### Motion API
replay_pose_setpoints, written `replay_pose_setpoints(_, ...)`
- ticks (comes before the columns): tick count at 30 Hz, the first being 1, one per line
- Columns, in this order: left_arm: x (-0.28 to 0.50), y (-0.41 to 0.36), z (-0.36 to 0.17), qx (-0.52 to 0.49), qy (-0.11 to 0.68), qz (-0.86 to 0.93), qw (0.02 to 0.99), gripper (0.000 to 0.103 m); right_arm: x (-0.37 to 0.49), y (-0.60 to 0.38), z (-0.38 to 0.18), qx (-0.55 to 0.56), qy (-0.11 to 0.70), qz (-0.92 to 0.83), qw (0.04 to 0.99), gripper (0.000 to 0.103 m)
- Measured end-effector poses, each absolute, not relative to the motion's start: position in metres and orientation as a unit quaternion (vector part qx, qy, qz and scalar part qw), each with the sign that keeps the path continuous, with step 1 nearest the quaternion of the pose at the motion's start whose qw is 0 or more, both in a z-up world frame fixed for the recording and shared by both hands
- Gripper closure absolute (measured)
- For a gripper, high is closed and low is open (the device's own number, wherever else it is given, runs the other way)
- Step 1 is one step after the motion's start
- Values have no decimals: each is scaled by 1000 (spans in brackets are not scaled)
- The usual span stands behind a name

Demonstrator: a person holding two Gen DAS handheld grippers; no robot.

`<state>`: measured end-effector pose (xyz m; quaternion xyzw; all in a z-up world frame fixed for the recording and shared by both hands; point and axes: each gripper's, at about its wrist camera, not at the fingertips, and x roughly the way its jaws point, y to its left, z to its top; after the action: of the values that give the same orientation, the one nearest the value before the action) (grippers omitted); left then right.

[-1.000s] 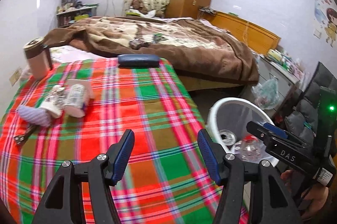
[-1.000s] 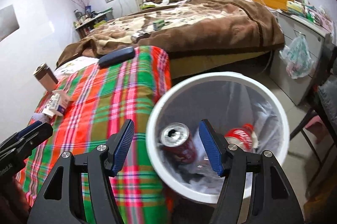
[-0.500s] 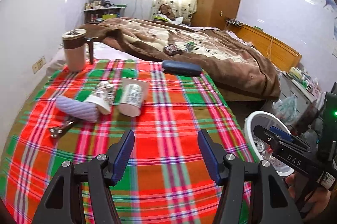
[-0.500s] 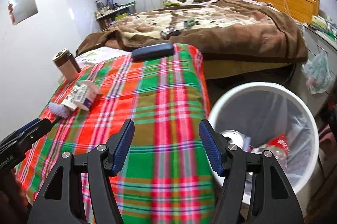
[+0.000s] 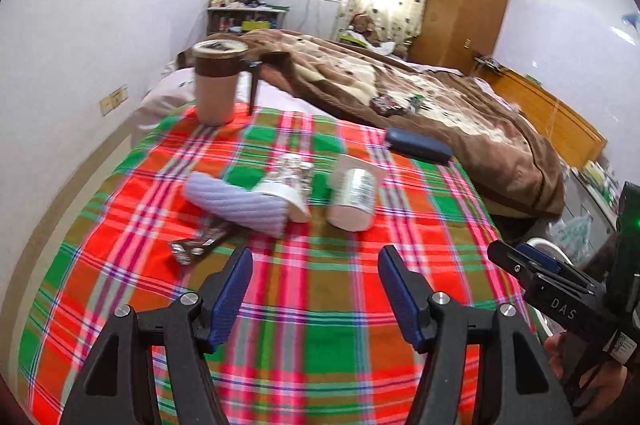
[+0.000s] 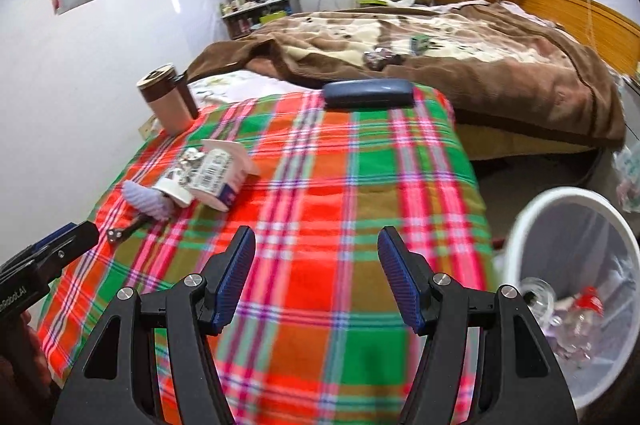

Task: Collect trash
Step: 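Move both tools back over the remaining trash on the bed, then grasp the second white foam net with the left tool while the right tool grasps the white yogurt cup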

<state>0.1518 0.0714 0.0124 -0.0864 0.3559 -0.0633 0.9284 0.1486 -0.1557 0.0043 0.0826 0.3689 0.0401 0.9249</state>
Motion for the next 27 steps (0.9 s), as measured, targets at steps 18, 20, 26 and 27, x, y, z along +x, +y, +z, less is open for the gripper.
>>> replay_pose_setpoints(18, 222, 139, -17, -145, 396, -25, 906, 34, 217, -95, -11, 83, 398, 82, 910, 38)
replay_pose_setpoints(20, 230, 142, -21, -154, 397, -21, 904, 34, 222, -94, -12, 86, 399, 83, 909, 38)
replay_pose_setpoints(26, 250, 146, -27, -168, 404, -17, 899, 34, 239, -85, -17, 86, 406, 87, 906, 38)
replay_pose_setpoints(27, 253, 147, -29, -172, 407, -20, 897, 34, 241, -84, -18, 88, 407, 87, 905, 38)
